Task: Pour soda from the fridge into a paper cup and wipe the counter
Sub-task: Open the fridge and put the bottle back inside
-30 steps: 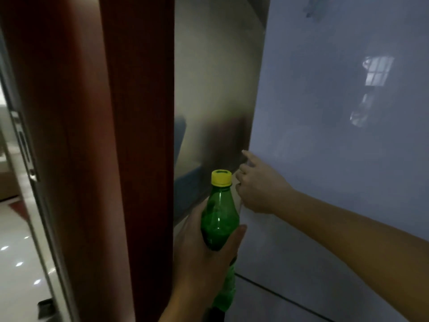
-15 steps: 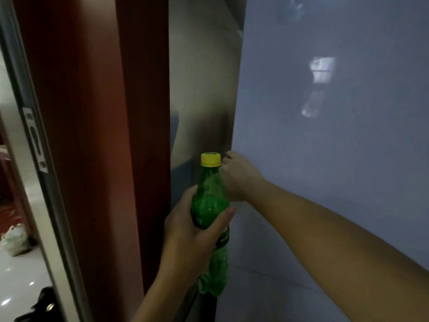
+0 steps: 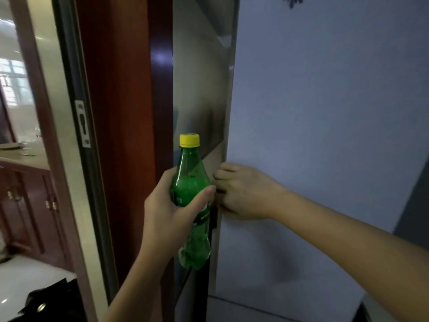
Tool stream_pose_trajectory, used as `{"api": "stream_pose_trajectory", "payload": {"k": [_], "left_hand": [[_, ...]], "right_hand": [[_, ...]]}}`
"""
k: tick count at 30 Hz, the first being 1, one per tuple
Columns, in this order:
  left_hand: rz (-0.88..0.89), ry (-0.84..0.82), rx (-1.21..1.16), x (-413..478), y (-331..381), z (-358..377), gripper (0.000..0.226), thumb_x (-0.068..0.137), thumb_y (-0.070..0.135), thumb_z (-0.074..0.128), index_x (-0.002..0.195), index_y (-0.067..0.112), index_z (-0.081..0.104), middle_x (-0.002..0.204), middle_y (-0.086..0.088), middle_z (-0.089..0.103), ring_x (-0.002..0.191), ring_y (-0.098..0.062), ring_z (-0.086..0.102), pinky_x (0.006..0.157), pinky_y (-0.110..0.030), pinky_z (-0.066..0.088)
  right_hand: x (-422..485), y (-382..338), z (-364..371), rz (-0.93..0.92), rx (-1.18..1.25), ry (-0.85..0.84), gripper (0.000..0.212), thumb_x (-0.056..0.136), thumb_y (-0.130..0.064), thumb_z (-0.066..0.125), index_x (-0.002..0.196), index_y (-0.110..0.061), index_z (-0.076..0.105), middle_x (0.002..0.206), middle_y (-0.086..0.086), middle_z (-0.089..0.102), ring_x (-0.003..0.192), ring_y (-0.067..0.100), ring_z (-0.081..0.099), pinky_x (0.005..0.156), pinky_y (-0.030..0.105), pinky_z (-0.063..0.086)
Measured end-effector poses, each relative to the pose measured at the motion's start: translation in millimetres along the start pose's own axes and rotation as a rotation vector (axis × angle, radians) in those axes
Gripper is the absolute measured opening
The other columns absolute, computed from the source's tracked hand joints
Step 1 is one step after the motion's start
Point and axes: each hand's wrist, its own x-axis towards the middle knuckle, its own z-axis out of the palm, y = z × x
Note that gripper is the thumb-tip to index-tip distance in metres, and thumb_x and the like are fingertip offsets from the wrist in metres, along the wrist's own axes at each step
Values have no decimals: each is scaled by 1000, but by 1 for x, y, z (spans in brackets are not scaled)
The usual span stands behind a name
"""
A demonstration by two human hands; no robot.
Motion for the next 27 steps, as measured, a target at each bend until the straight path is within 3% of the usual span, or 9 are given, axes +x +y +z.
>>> {"api": "stream_pose_trajectory", "payload": {"k": [5,12,16,21,27], "left_hand": [[-12,-8,-5,-40,23,-16,41,73,49,76,106,28,64,89,10,71,81,-7,69,68,-29,57],[-23,-128,-31,-98,57,-20,46,72,47,80,110,27,65,90,10,71,84,-5,69,72,-25,56],[-6,-196,-33,-118,76,-10,45,72,44,83,109,28,65,90,12,71,84,-1,68,70,-15,52],[-15,-268,-132,-136,95,5,40,70,43,82,104,29,65,89,9,72,83,-3,69,70,-14,52],[-18,-355,-189,-142,104,29,39,71,41,85,103,28,65,88,8,72,81,-7,69,71,-24,54]], "right_hand": [[-36,-40,-58,76,-26,-41,28,87,-24,49,70,-13,68,79,5,61,84,28,55,88,38,39],[-104,-108,-132,269,-96,82,21,84,-9,55,63,-14,55,70,5,52,71,29,49,84,39,41],[-146,-144,-158,347,-92,41,20,85,-9,55,66,-14,55,72,5,53,70,28,48,84,39,42],[-189,-159,-195,447,-101,-30,21,89,-15,49,70,-14,60,76,5,58,74,28,53,85,40,44],[-212,-180,-219,618,-69,-43,16,86,-14,55,72,-11,62,76,6,56,74,28,51,81,40,45]]}}
